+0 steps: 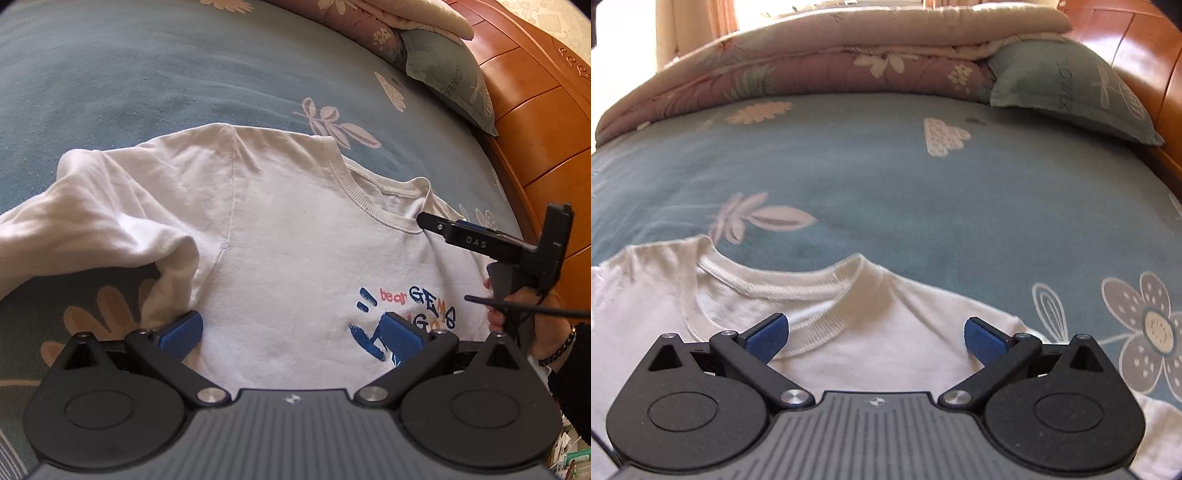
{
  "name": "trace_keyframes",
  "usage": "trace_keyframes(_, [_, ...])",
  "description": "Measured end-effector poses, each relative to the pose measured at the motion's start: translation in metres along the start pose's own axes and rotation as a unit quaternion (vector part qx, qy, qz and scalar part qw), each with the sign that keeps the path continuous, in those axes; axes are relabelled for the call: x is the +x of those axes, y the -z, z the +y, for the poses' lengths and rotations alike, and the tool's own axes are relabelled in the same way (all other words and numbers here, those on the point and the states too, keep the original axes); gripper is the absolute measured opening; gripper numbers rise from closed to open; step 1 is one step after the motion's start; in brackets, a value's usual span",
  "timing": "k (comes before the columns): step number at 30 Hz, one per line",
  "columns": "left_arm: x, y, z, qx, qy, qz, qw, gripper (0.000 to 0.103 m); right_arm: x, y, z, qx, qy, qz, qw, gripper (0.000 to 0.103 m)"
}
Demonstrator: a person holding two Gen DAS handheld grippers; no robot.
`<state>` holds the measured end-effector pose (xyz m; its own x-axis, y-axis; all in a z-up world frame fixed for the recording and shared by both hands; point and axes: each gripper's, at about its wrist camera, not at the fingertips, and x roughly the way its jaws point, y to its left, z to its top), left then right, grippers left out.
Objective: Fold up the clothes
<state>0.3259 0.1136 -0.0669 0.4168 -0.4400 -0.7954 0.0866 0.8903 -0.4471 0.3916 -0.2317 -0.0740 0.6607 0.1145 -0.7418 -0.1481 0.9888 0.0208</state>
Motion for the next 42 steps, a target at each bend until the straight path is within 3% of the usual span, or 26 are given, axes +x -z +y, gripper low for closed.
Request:
trace_keyframes(4, [0.000, -0.001, -0.007, 0.025, -0.010, 0.004, 0.9996, 0.102, 0.011, -0.013, -0.004, 0.002, 0.001, -0.011, 1.000, 0.103])
trace_keyframes(9, [-0.007, 0.001, -0.018, 0.049, -0.007, 0.002, 0.9988, 0.102, -0.029, -0.008, 0.002, -0.017, -0.016, -0.011, 1.000, 0.103])
trace_keyframes(14, [-0.009, 0.022, -0.018, 0.033, 0.015, 0.016, 0.9992, 0.102, -0.078, 0.029, 0.019, -0.058, -0.025, 0.030, 0.998, 0.103])
trace_keyframes(20, [-0.006, 0.032, -0.014, 0.090, 0.035, 0.007, 0.9953, 0.102, -0.084, 0.078, 0.050, -0.058, -0.034, 0.112, 0.991, 0.103])
trace_keyframes(23, [-0.005, 0.027, -0.008, 0.092, 0.053, 0.011, 0.9943, 0.102, -0.085, 0.088, 0.054, -0.029, -0.012, 0.087, 0.996, 0.103])
trace_keyframes(33, [-0.019, 0.027, 0.006, 0.052, 0.069, 0.027, 0.9959, 0.102, -0.083, 0.088, 0.057, 0.003, 0.017, 0.077, 0.997, 0.103])
trace_keyframes(38, [-0.057, 0.037, 0.044, -0.002, 0.040, 0.017, 0.9991, 0.102, -0.084, 0.089, 0.058, 0.004, 0.022, 0.071, 0.997, 0.103])
trace_keyframes(42, [-0.091, 0.040, 0.087, -0.058, 0.002, 0.003, 0.9983, 0.102, -0.083, 0.084, 0.062, 0.017, 0.039, 0.090, 0.995, 0.103])
